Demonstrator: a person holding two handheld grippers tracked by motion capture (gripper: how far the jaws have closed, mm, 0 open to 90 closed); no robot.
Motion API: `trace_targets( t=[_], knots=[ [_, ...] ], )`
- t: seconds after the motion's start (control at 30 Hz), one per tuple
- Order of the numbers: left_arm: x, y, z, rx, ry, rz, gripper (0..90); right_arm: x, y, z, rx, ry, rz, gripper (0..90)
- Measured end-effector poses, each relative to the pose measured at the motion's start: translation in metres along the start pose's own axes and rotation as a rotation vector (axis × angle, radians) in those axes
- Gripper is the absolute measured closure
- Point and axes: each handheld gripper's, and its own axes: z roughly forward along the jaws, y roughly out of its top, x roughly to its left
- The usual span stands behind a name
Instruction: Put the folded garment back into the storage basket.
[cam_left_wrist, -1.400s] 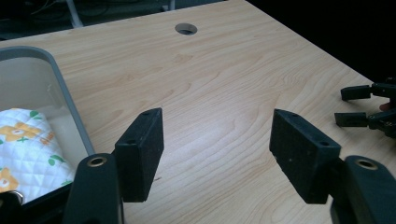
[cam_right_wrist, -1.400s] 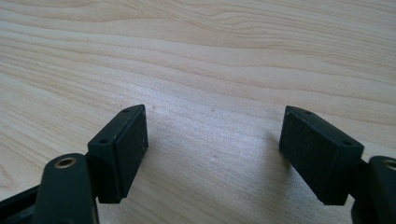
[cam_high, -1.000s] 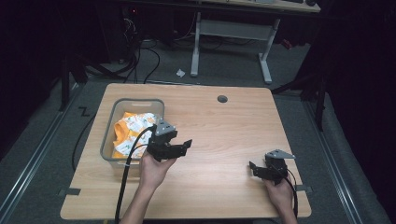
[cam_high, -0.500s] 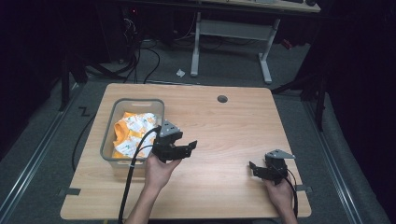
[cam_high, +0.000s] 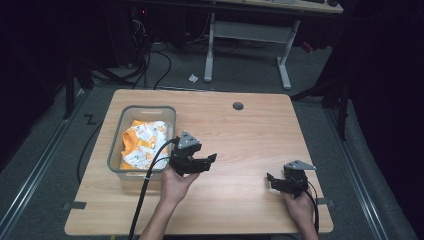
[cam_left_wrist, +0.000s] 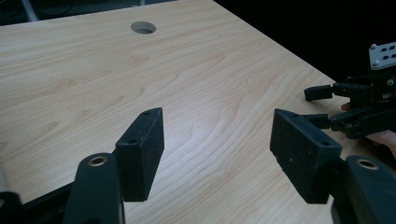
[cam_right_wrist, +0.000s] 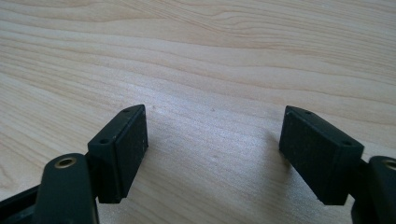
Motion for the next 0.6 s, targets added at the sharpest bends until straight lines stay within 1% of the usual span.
trace_targets(
  t=[0.07,0.27,0.5,0.6],
  knots=[
    [-0.001,0.000,0.002,0.007,-0.004,0.000,35.6,0.000,0.000,0.000,0.000,0.000,0.000,23.7],
    [-0.003,-0.005,0.006,0.009,-0.014,-0.010,35.5,0.000,0.000,0.000,0.000,0.000,0.000,23.8],
    [-0.007,-0.009,0.012,0.026,-0.011,0.004,35.5,0.000,0.000,0.000,0.000,0.000,0.000,23.8],
    [-0.009,-0.012,0.015,0.017,-0.012,0.006,35.7,0.000,0.000,0.000,0.000,0.000,0.000,23.8]
  ],
)
